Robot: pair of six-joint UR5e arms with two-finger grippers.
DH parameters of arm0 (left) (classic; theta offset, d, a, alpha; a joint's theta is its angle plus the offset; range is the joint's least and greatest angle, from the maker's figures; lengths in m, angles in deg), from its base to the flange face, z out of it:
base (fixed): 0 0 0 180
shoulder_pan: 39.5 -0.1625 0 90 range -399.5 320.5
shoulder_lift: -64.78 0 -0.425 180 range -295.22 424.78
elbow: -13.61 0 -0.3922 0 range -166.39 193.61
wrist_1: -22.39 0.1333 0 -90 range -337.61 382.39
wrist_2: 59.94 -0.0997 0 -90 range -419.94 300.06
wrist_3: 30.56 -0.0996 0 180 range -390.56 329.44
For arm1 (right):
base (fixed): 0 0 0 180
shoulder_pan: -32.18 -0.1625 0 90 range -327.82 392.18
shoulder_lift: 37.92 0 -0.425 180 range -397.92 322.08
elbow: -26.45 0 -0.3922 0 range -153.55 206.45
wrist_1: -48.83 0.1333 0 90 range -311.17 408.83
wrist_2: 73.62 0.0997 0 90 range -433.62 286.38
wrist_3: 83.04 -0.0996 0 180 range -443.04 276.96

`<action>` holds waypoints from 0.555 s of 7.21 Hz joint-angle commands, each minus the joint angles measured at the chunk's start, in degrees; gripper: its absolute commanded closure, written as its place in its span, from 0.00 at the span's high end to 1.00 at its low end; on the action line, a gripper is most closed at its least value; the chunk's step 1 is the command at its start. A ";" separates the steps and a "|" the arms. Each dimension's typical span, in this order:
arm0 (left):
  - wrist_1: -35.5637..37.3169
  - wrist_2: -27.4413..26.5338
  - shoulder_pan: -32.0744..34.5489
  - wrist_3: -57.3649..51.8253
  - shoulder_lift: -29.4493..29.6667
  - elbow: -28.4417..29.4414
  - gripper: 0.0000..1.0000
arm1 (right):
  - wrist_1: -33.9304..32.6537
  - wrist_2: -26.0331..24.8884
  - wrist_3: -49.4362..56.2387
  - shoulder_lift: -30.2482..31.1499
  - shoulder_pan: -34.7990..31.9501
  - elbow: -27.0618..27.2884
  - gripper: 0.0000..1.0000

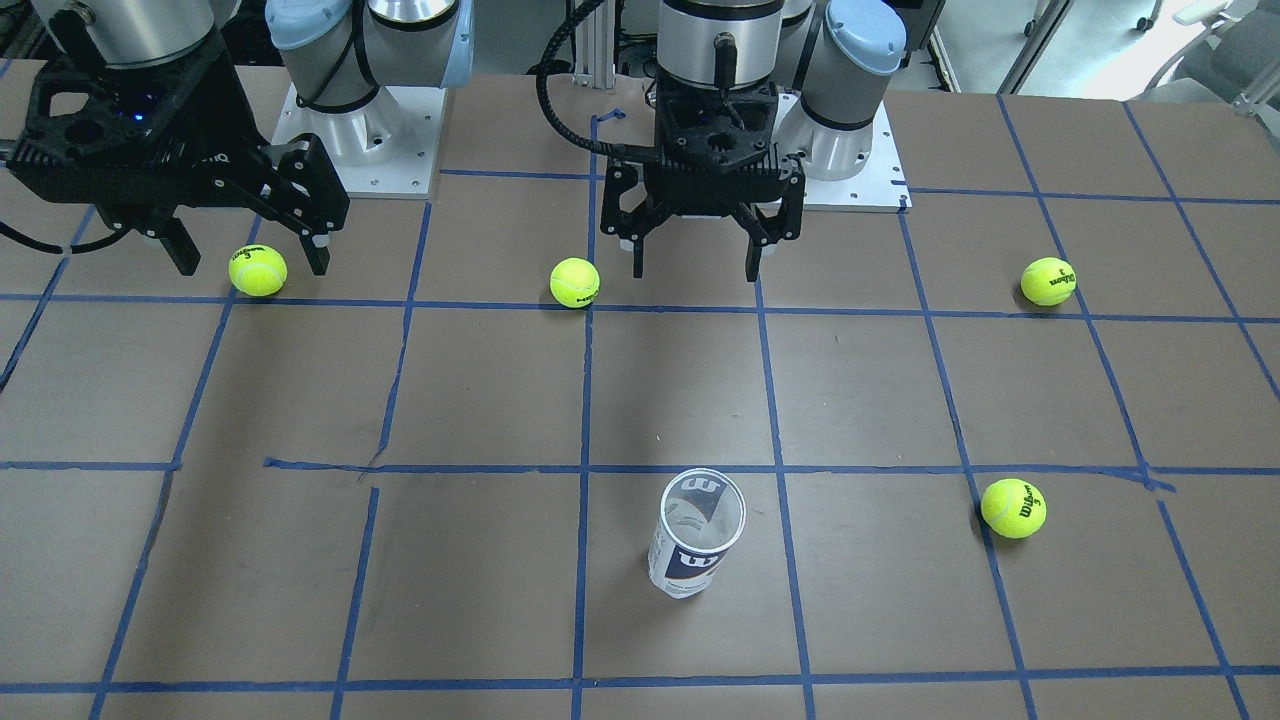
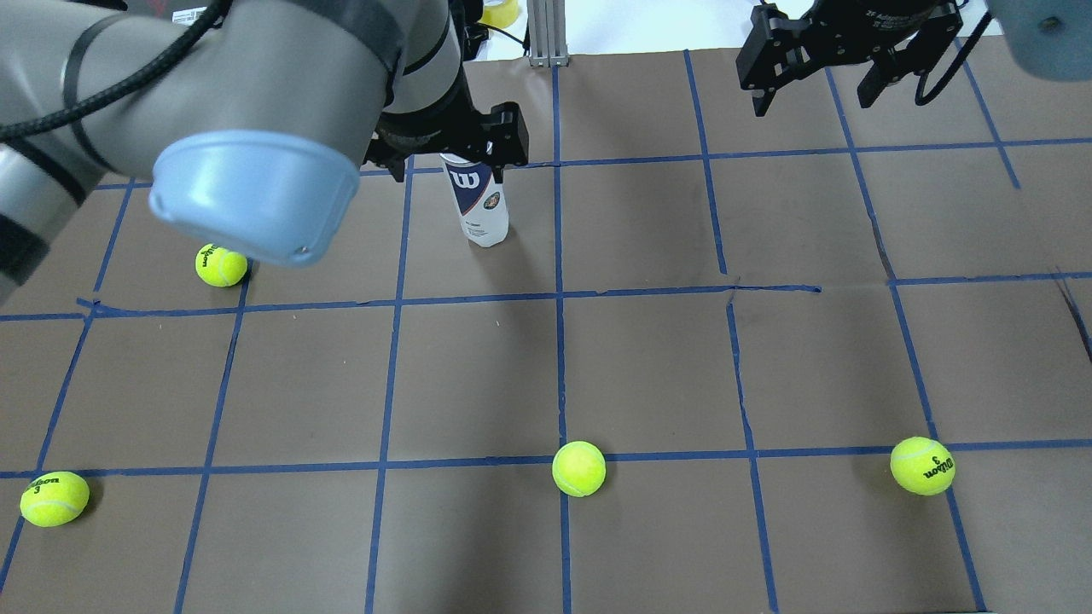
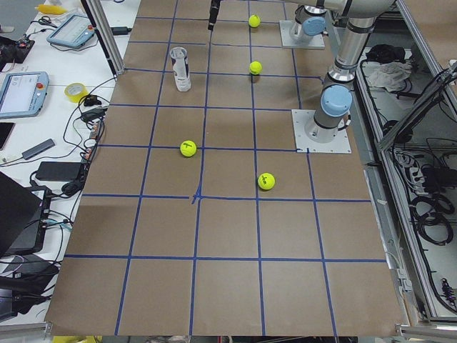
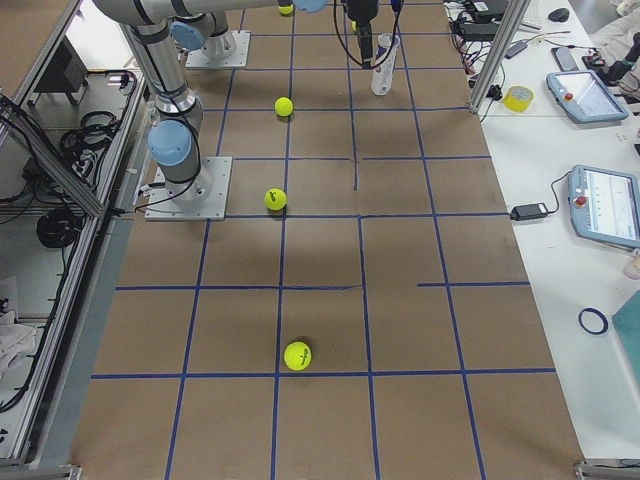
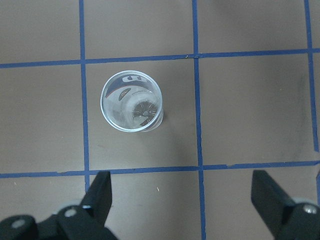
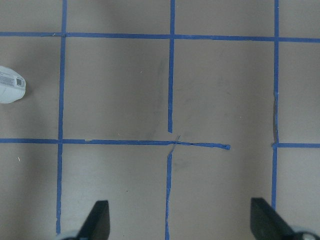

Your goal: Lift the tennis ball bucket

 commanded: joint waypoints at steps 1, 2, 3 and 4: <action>-2.20 -0.10 -3.63 -8.83 -5.95 -5.18 1.00 | -0.06 0.05 0.00 0.00 0.00 0.03 1.00; -3.34 0.51 -7.31 -12.19 -7.27 -5.02 1.00 | -0.06 0.22 0.00 0.00 0.09 0.03 1.00; -3.09 0.70 -10.66 -15.18 -7.63 -4.32 1.00 | -0.14 0.22 0.00 0.00 0.00 0.03 1.00; -2.74 2.61 -14.26 -16.78 -7.11 -3.01 1.00 | -0.06 0.22 0.00 0.09 0.00 0.03 1.00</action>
